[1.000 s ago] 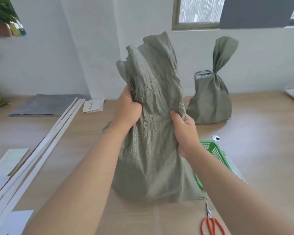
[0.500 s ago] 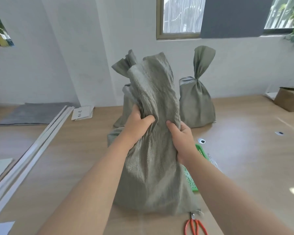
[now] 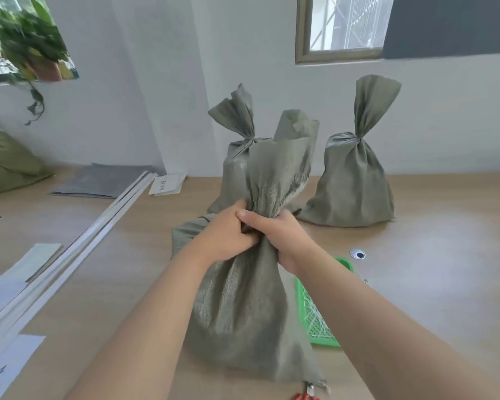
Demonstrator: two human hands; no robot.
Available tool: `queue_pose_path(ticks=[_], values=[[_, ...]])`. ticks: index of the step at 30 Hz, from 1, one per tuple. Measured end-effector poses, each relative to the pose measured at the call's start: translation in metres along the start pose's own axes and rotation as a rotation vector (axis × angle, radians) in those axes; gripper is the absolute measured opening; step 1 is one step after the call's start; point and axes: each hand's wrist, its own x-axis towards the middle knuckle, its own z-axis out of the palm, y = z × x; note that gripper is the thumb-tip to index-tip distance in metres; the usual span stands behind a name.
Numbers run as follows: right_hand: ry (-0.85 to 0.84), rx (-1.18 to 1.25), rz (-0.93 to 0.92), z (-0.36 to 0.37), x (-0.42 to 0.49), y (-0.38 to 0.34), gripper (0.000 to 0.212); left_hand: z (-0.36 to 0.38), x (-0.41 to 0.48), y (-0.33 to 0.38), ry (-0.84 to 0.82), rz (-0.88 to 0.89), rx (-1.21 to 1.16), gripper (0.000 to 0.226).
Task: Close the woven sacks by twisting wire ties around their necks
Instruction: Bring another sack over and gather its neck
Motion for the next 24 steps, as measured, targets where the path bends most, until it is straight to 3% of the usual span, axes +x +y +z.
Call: queue_pose_path(ticks=[3, 7, 12, 16, 20, 24], values=[[0.124, 0.037, -0.042, -0.001, 0.003, -0.007, 0.028, -0.010, 0.000, -0.002, -0.045, 0.027, -0.120, 0.061], [0.198, -0.025, -0.141, 0.012, 0.008, -0.008, 0.026, -0.017, -0.001, -0.002, -0.055, -0.017, -0.123, 0.108], [0.186, 0.007, -0.214, 0.025, 0.015, -0.004, 0.032, -0.009, -0.006, -0.003, -0.059, -0.059, 0.031, 0.128], [0.183, 0.002, -0.237, 0.037, 0.019, 0.000, 0.038, -0.011, -0.010, -0.004, -0.006, -0.046, 0.121, 0.078], [0.089, 0.063, -0.197, 0.041, 0.024, 0.002, 0.037, -0.011, -0.005, -0.020, 0.077, -0.033, 0.297, 0.076], [0.004, -0.023, -0.150, 0.038, 0.028, 0.004, 0.042, -0.004, 0.001, -0.025, 0.141, -0.034, 0.463, 0.049]])
